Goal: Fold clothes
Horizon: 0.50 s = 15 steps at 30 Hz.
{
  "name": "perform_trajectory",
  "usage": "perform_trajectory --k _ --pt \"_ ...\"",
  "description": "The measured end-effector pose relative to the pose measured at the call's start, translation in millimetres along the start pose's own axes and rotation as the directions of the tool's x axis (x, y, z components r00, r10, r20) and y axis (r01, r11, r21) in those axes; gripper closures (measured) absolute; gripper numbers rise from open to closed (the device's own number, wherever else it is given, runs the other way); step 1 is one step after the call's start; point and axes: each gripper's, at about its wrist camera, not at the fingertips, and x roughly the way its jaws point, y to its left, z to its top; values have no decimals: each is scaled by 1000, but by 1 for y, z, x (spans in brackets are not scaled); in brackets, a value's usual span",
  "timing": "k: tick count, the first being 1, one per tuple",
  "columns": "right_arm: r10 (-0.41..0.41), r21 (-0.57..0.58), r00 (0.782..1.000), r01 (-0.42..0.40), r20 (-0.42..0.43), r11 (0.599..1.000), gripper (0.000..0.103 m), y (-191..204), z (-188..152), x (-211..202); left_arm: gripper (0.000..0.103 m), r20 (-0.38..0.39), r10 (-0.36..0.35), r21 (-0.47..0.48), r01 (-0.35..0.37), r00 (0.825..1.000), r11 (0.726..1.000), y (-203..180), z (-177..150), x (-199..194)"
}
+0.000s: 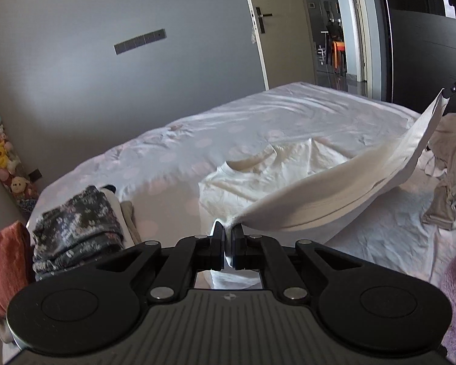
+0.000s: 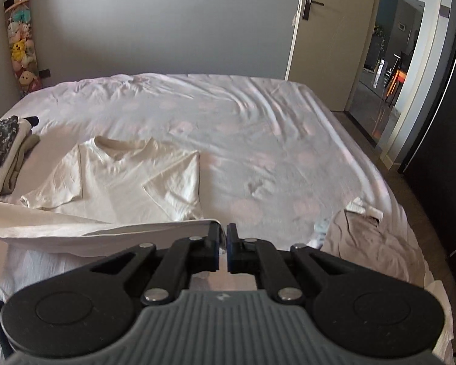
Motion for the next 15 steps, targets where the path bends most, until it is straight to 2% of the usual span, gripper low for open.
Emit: perform_trajectory --k 3,7,11,15 --pt "-3 -30 1000 4 21 1000 98 1 8 -14 101 22 1 29 -2 1000 1000 0 15 -14" --pt "22 -34 1000 -22 -10 999 98 -7 -6 -31 101 -24 -46 46 48 999 998 -3 10 -26" --pt "65 -33 995 -68 -78 997 98 -10 -40 -38 101 -119 -105 58 112 987 992 -11 -16 -31" --pt "94 -34 981 -101 -169 994 98 -6 -82 -31 101 -219 -150 55 166 964 985 -23 -52 -28"
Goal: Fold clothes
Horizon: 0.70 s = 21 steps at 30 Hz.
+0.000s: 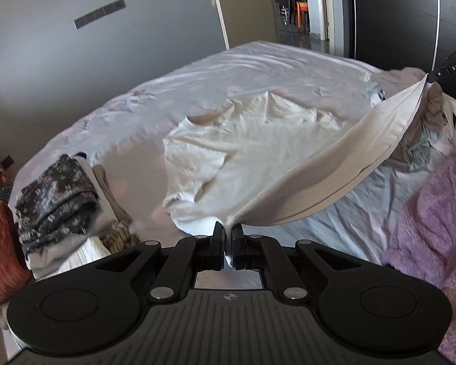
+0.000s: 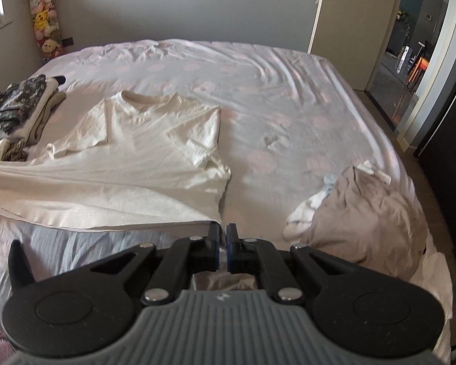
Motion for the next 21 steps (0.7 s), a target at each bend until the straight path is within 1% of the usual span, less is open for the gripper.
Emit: perform_trajectory --k 2,4,7,10,13,14,16,18,20,21 --pt "13 1 999 -13 -40 1000 98 4 -20 10 101 -49 -28 -10 28 998 1000 -7 -19 11" --pt "26 5 996 -26 -83 1000 99 6 -39 21 101 -101 -65 -34 62 993 997 -12 -39 24" --pt "37 2 989 -37 -142 999 99 9 -62 34 101 -166 -112 -68 102 980 992 -19 -68 45" --pt "29 -15 981 -32 -191 999 99 10 -78 46 101 -217 -151 -99 133 964 986 -24 -93 67" --pt "28 -16 974 -32 -225 999 99 11 -88 54 101 -241 -184 -143 153 953 978 -27 -113 85" --pt "16 -29 971 -23 -237 999 103 11 -90 55 101 -243 -192 -159 156 951 975 -26 -118 89" --pt "-26 -80 966 6 -257 997 103 13 -94 56 99 -241 -205 -184 163 949 969 -25 -125 93" --pt "-31 -92 961 6 -276 996 103 10 -96 56 98 -235 -213 -180 173 948 968 -24 -128 92" --pt "-13 -104 962 -16 -272 994 103 10 -96 54 93 -230 -209 -153 177 950 972 -26 -129 87" --pt "0 -114 963 -32 -268 993 102 12 -95 53 87 -227 -205 -138 177 952 975 -28 -129 84"
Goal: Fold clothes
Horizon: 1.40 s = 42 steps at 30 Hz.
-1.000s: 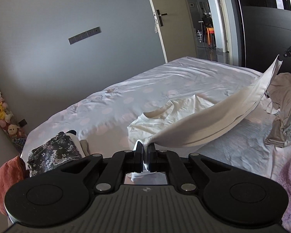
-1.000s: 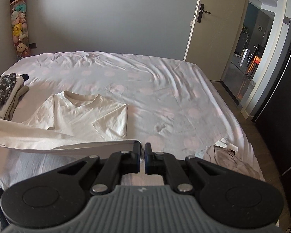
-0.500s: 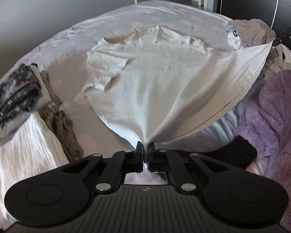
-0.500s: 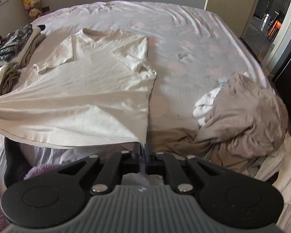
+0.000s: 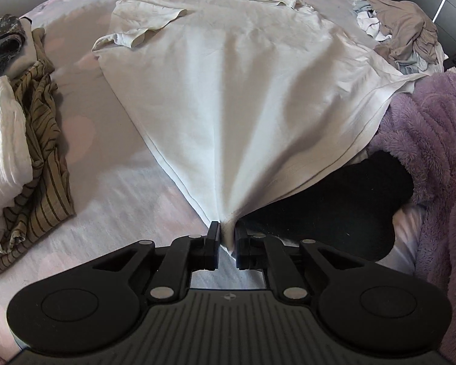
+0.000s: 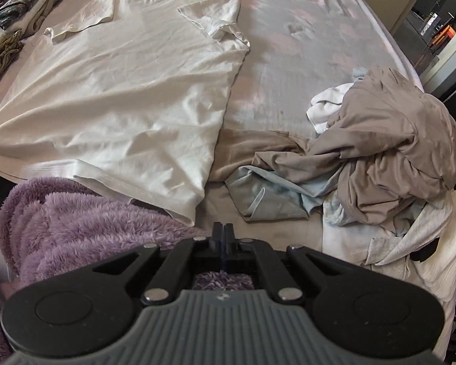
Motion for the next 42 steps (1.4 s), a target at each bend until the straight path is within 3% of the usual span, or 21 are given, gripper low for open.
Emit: perform_trajectory --k 5,8,11,13,15,24,26,29,33,37,39,41,42 --pt "32 -93 999 -32 -3 995 97 24 8 7 76 39 30 114 -35 999 993 -17 -7 -16" --pt "59 -156 998 -57 8 986 97 42 16 12 62 72 63 189 -76 995 979 -30 -9 -20" --pt "93 -225 996 -88 15 971 97 63 23 15 62 66 92 244 -105 994 964 -40 -8 -15" --pt "108 -284 994 -100 11 954 90 78 27 18 62 53 111 262 -121 992 957 -43 -7 -9" --pt "99 -344 995 -92 3 935 76 93 30 24 62 47 132 273 -140 990 952 -43 -6 -4" --pt "66 -497 994 -98 -82 862 68 128 36 62 55 59 194 392 -201 979 898 -60 -14 10" --pt "47 -517 995 -83 -83 852 73 133 38 71 55 70 217 423 -227 974 877 -64 -18 13" --pt "32 -503 996 -72 -88 861 102 134 39 75 55 115 277 457 -298 954 838 -70 -23 17" --pt "27 -482 995 -70 -96 874 102 129 36 68 55 159 342 485 -375 926 790 -78 -28 24" --pt "17 -451 994 -64 -108 890 102 119 30 59 55 155 355 454 -385 922 803 -83 -27 37" --pt "16 -439 994 -61 -106 896 102 115 28 54 56 177 393 457 -429 902 779 -86 -27 43" --pt "16 -430 994 -60 -104 901 102 111 28 48 64 201 430 463 -472 880 750 -88 -28 47" --pt "17 -427 995 -59 -101 902 102 110 28 46 76 212 445 467 -490 870 736 -89 -28 47"
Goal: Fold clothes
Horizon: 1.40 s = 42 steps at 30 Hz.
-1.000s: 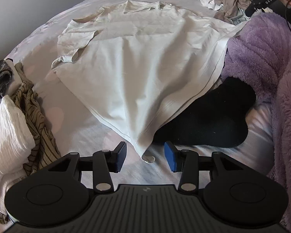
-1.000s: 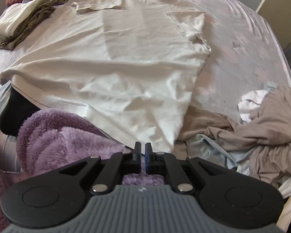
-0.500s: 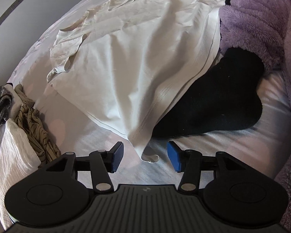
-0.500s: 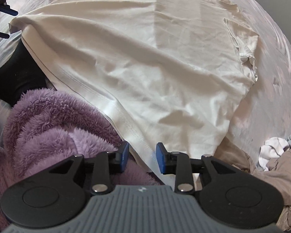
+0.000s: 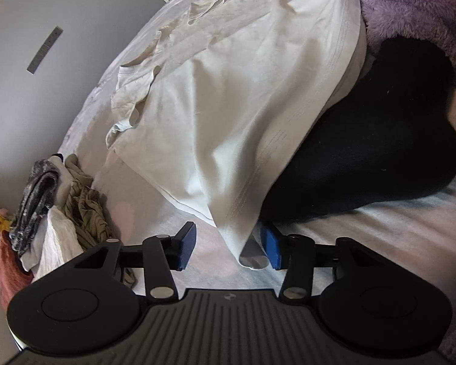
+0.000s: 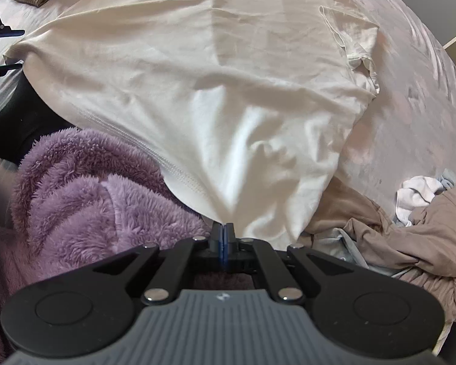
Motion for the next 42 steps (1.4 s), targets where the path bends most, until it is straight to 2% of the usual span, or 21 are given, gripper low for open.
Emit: perform_trajectory --k 1,2,4,5,7,9,13,14,16,17,20,22,23,26,30,35,37,39,42 --pt "-6 -2 1000 6 1 1000 102 0 -1 -2 84 2 21 10 -21 1000 1000 -1 0 0" --pt "-13 -6 1000 13 1 1000 102 -1 -1 -4 86 6 31 20 -31 999 999 -1 0 0" --pt "-22 -3 1000 22 2 1000 102 -3 -3 -7 98 22 51 56 -52 998 997 -1 -1 -5" --pt "-22 2 1000 22 5 1000 102 -4 -4 -8 100 29 56 70 -58 998 996 1 -1 -8" --pt "-14 13 1000 14 14 1000 102 -8 -6 -9 101 48 43 53 -45 998 998 11 1 -18" --pt "-2 27 1000 1 29 1000 97 -12 -8 -11 102 66 23 14 -23 998 1000 26 6 -29" --pt "1 34 998 -3 70 999 95 -12 -7 -19 102 112 -18 -73 26 994 997 65 28 -42" --pt "6 35 996 -9 85 999 92 -11 -5 -21 102 123 -29 -89 40 992 995 74 34 -43" --pt "28 34 992 -33 121 999 74 -6 1 -24 102 143 -37 -96 51 989 994 90 48 -45" --pt "43 32 989 -48 140 998 63 -1 5 -25 102 151 -40 -92 54 988 994 97 54 -47" --pt "103 -14 977 -102 184 995 56 21 20 -26 102 166 -60 -75 74 984 994 112 74 -50" --pt "120 -64 969 -109 217 992 49 42 30 -25 102 169 -78 -61 90 983 994 121 87 -52" --pt "123 -87 965 -105 231 991 42 53 35 -24 102 167 -86 -57 97 982 994 124 92 -53" --pt "119 -153 955 -79 270 985 40 84 46 -20 102 160 -108 -52 118 981 992 133 104 -53" --pt "81 -180 941 -22 328 983 40 114 57 -11 102 166 -135 -77 150 977 986 144 115 -54" --pt "-100 -200 940 173 327 964 40 142 66 14 102 178 -136 -84 153 974 985 149 119 -57" --pt "-177 -203 939 243 294 949 44 140 65 26 102 183 -134 -97 153 974 983 152 118 -57" --pt "-249 -192 935 301 252 934 55 131 62 36 102 184 -132 -122 155 974 980 157 115 -57" --pt "-270 -130 942 299 200 945 55 103 55 39 102 184 -125 -157 155 975 975 165 110 -57"
